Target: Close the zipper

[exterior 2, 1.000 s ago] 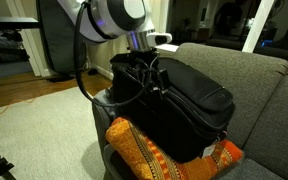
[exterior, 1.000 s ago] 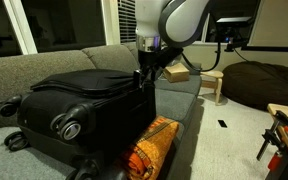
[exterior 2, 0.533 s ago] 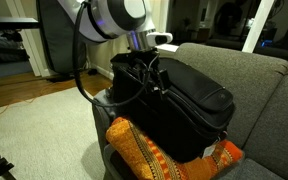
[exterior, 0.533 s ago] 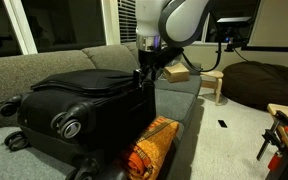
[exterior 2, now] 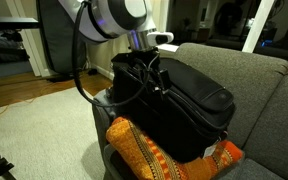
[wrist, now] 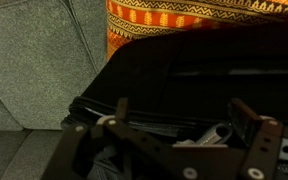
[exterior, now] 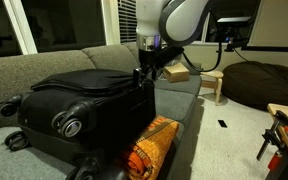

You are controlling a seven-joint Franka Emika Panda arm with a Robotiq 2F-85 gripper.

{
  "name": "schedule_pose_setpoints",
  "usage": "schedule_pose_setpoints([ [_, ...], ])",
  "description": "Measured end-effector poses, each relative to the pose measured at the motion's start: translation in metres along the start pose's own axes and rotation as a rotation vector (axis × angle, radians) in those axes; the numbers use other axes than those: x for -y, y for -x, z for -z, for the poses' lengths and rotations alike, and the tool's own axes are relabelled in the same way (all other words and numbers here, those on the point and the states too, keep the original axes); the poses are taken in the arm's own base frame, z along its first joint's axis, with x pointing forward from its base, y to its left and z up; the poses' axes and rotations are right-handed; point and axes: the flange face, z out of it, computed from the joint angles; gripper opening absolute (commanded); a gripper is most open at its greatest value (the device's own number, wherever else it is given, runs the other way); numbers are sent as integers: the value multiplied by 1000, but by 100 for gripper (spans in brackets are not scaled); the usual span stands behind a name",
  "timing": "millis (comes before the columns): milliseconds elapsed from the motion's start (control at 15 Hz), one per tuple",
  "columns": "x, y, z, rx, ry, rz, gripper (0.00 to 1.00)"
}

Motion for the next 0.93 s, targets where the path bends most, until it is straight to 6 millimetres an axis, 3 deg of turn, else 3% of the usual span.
schedule_pose_setpoints([
  [533,1,0,2,-11,19,0,100],
  [933,-22,-14,22,-69,32,-44,100],
])
